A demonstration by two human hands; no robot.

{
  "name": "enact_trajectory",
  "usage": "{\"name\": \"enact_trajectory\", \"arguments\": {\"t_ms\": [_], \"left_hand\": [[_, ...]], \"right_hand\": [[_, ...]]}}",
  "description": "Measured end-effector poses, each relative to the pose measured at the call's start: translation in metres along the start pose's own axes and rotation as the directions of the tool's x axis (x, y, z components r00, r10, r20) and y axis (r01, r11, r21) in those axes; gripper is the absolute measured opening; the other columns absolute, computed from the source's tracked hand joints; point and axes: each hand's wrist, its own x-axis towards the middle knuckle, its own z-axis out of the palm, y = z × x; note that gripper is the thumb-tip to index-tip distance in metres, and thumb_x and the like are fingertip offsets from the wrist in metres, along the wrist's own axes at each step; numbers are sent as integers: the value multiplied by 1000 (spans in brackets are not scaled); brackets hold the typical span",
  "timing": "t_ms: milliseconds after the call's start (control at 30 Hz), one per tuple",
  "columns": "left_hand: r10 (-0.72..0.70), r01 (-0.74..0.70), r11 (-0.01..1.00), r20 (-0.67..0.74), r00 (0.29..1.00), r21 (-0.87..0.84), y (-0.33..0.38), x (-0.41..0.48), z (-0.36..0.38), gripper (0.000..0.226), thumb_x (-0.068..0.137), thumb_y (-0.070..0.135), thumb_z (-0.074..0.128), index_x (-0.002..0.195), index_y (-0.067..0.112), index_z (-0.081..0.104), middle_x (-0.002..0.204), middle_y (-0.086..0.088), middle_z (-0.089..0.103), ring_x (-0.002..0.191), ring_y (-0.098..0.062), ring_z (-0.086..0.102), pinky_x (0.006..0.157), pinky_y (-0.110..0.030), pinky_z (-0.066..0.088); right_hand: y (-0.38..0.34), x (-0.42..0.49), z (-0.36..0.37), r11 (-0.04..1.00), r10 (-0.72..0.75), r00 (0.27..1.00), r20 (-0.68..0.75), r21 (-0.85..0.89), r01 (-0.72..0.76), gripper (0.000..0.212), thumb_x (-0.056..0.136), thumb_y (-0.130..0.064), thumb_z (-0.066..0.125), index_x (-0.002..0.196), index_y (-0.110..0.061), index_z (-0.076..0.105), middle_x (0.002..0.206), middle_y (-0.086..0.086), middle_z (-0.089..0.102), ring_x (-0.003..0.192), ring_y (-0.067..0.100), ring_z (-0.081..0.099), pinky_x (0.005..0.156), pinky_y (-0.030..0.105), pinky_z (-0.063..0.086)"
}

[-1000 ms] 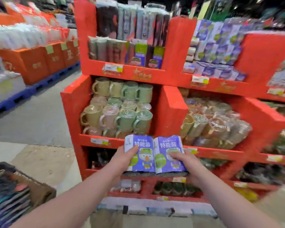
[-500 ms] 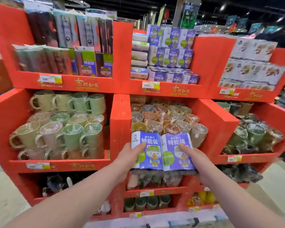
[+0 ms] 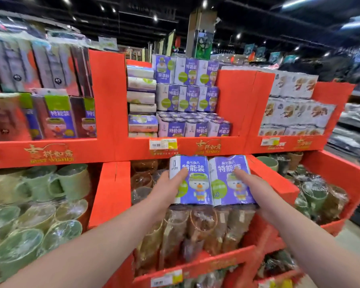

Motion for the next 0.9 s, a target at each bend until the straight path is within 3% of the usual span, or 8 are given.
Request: {"name": "enact_trajectory", "arguments": {"t_ms": [167, 233, 400, 500, 600, 700, 800, 900], "left_hand": [[71, -72, 997, -31, 997, -36, 24, 46, -26, 37, 93, 37, 59, 122, 14, 56, 108, -6, 71, 87, -20, 71, 65, -27, 56], [90, -95, 994, -74, 993, -56, 31, 61, -40, 36, 93, 33, 60, 122, 12, 56, 109, -9, 71, 88, -23, 71, 67, -29, 58], [168, -184, 980, -188, 968, -73, 53, 87, -78, 55, 80, 44, 70, 123, 13, 57, 112, -12, 71, 97, -31, 70, 89, -52, 55], [191, -217, 974, -283, 940, -64, 61, 92, -94, 47, 86, 40, 67, 122, 12, 56, 111, -13, 70, 100, -34, 68, 90, -53, 54], [209, -244, 969, -374, 904, -47, 67, 97, -104, 40, 90, 37, 63, 121, 13, 57, 109, -12, 71, 98, -32, 69, 91, -54, 52], [231, -271, 962, -451, 862, -25, 73, 99, -108, 44, 87, 42, 65, 120, 14, 57, 108, -11, 71, 97, -31, 69, 92, -55, 51], [243, -287, 958, -492, 836, -14, 76, 101, -105, 38, 91, 38, 62, 120, 15, 56, 109, -10, 71, 99, -33, 68, 93, -55, 51], [246, -308, 951, -509, 825, -39, 75, 103, -99, 33, 94, 33, 58, 121, 13, 55, 110, -11, 71, 101, -34, 67, 93, -53, 52]], "right_hand": [[-24, 55, 26, 996, -86, 996, -11, -14, 86, 27, 92, -33, 60, 103, -9, 69, 86, 8, 76, 68, 20, 72, 58, 25, 54], [-34, 79, 37, 990, -136, 991, 19, -22, 136, 31, 93, -29, 59, 110, -5, 65, 97, 13, 74, 79, 24, 72, 62, 27, 55], [-69, 144, 59, 963, -247, 965, 91, -90, 255, 32, 86, -26, 68, 114, -11, 64, 107, 9, 73, 85, 21, 72, 73, 33, 56], [-91, 181, 75, 948, -269, 953, 138, -140, 287, 49, 75, -26, 75, 118, -11, 59, 111, 10, 70, 92, 25, 69, 69, 32, 52], [-111, 211, 89, 920, -273, 939, 210, -228, 318, 61, 58, -36, 79, 111, -14, 59, 111, 10, 70, 96, 30, 68, 76, 42, 54], [-126, 231, 98, 881, -239, 914, 327, -323, 346, 61, 58, -37, 83, 108, -14, 58, 111, 8, 69, 100, 27, 67, 80, 41, 54], [-127, 248, 101, 874, -201, 897, 393, -343, 346, 43, 70, -26, 83, 103, -17, 57, 110, 8, 68, 102, 28, 66, 93, 52, 52], [-121, 254, 104, 837, -188, 886, 424, -402, 370, 44, 74, -16, 81, 110, -12, 55, 115, 8, 66, 104, 26, 64, 95, 47, 51]]}}
